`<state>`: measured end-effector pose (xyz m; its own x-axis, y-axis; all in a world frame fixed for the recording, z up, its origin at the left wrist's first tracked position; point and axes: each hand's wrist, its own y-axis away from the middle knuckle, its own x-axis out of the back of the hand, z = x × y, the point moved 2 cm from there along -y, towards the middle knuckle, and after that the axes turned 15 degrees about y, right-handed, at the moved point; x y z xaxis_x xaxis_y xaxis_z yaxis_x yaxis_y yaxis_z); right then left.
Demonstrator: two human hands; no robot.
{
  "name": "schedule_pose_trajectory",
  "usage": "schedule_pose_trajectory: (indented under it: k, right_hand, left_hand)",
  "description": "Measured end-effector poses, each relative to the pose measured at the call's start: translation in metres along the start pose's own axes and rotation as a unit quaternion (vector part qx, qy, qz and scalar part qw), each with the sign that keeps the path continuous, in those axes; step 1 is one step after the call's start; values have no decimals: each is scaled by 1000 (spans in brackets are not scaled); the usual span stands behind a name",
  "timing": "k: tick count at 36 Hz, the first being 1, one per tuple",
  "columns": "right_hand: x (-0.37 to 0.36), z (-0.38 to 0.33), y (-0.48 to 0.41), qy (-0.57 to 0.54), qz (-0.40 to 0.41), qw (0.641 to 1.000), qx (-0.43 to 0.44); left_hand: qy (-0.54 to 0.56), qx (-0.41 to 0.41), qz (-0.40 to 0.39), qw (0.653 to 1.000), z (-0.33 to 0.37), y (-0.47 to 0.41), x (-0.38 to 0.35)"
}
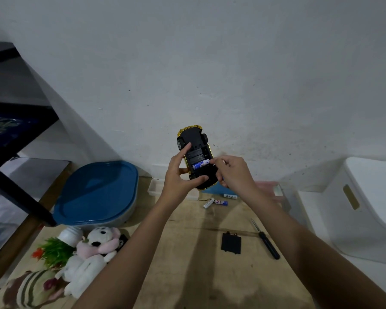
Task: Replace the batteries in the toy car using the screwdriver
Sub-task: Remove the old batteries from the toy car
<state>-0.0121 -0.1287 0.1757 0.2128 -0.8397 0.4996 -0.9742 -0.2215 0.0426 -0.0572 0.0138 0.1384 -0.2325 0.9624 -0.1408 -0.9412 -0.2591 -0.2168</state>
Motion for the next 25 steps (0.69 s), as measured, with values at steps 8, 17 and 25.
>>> schedule_pose_trajectory:
  k: [8,17,25]
  right_hand:
    - [1,4,-2,-9,7,1000,-14]
    - [8,7,-5,-49,-10,999,-15]
    - [16,11,-9,-46,-56,997,25]
  left_hand:
    - [-6,-2,-6,1000,2,2,0]
    - [11,1,-23,1000,4,0,0]
    - [26,4,-33,999,3,0,1]
